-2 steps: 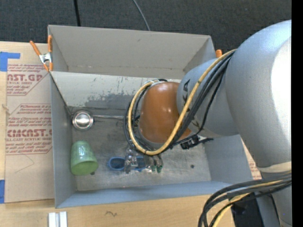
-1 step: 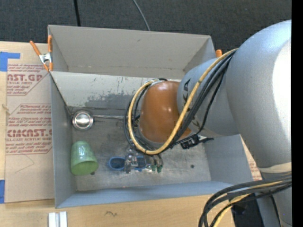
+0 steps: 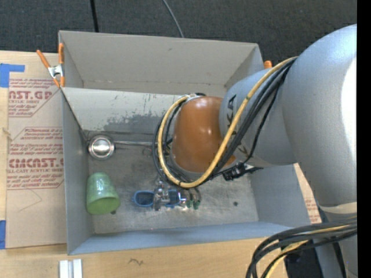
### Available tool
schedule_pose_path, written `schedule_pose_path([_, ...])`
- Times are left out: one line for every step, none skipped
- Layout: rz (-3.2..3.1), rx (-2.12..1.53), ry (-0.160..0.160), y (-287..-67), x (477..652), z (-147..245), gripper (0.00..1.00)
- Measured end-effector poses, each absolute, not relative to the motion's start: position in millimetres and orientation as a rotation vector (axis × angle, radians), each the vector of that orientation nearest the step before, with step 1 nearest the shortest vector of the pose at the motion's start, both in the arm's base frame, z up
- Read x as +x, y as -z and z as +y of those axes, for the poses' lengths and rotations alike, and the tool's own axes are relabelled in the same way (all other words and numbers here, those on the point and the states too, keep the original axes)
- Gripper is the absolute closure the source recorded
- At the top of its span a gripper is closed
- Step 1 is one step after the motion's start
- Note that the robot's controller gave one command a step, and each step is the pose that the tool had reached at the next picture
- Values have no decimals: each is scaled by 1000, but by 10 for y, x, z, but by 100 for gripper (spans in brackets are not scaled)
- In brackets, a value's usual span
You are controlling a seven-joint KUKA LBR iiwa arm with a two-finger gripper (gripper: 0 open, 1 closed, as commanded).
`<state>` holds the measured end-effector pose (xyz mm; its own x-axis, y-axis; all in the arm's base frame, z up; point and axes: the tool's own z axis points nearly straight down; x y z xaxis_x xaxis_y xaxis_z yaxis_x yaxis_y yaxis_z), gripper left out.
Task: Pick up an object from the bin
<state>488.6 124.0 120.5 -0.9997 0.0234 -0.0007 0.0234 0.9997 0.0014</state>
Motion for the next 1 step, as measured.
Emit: schedule_pose_path([3141,36,-2,-1288,4886,1247,100])
